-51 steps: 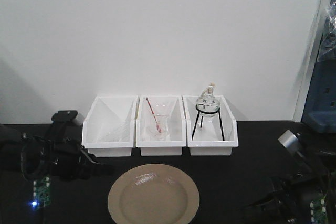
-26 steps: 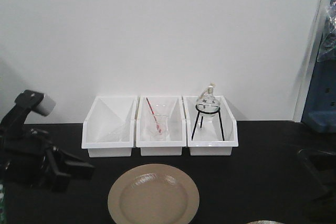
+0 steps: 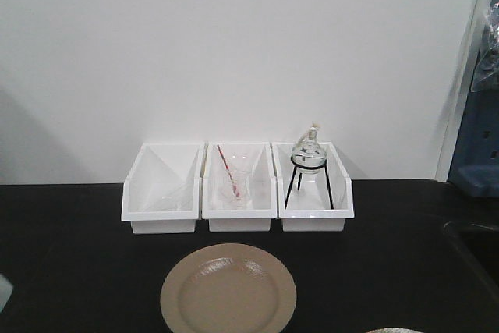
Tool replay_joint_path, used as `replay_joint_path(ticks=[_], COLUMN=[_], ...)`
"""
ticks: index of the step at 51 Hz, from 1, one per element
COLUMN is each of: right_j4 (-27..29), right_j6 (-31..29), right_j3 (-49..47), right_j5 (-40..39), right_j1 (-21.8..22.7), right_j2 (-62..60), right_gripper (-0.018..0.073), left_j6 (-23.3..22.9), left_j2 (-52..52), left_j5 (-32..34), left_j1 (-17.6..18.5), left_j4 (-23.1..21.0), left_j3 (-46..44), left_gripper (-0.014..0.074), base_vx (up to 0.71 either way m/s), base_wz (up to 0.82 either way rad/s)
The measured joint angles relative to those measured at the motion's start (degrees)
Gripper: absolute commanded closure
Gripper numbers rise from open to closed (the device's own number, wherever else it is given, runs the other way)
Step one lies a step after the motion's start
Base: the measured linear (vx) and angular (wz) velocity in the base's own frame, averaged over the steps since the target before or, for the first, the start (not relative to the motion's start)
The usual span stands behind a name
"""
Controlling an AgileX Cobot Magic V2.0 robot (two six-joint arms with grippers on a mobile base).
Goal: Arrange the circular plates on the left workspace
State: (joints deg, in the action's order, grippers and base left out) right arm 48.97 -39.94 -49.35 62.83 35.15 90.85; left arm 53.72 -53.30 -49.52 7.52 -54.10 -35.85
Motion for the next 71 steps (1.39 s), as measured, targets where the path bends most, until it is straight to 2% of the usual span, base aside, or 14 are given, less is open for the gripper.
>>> replay_joint_path(ticks=[14,18,24,35,46,53,61,65,71], right_j4=[-10.2,-10.8,-9.6,-7.5,-5.2,-3.1,0.2,2.2,2.4], right_j6=[1.3,2.0,2.2,1.3,-1.0,-1.9,-2.6,-2.5,-2.5], right_j3=[0.0,0.0,0.0,0.0,0.0,0.0,-0.1,-0.1,-0.1], right_j5=[-5.8,-6.3,-5.8,-3.8,-5.1,-6.4,-5.8,-5.6,-5.4], right_j1=[0.0,0.0,0.0,-1.2,-6.2,-8.8,-10.4,-10.6,-10.6], right_j2=[0.1,0.1,1.4,7.8,11.5,12.9,13.4,13.4,13.1], right_gripper=[0.0068,0.0023,0.0021,0.0069,0.0127,0.027,0.0576,0.0572,0.0571], left_j6=[-0.4,-0.7,-1.7,-1.9,-1.9,-1.9,-1.9,-1.9,-2.4], left_j2=[8.6,9.8,10.1,10.1,10.1,10.1,10.1,10.1,10.1], left_j5=[-0.2,-0.7,-1.7,-2.0,-2.0,-2.0,-2.0,-2.0,-2.0], left_j1=[0.0,0.0,0.0,0.0,0.0,0.0,0.0,0.0,0.0], left_j4=[0.2,0.2,0.7,1.2,1.2,1.2,1.2,1.2,1.2], left_j3=[7.2,8.0,8.3,8.3,8.3,8.3,8.3,8.3,8.3], left_gripper=[0.0596,0.0596,0.0596,0.0596,0.0596,0.0596,0.0596,0.0596,0.0596], base_vx=[0.0,0.0,0.0,0.0,0.0,0.0,0.0,0.0,0.0], base_wz=[0.0,0.0,0.0,0.0,0.0,0.0,0.0,0.0,0.0])
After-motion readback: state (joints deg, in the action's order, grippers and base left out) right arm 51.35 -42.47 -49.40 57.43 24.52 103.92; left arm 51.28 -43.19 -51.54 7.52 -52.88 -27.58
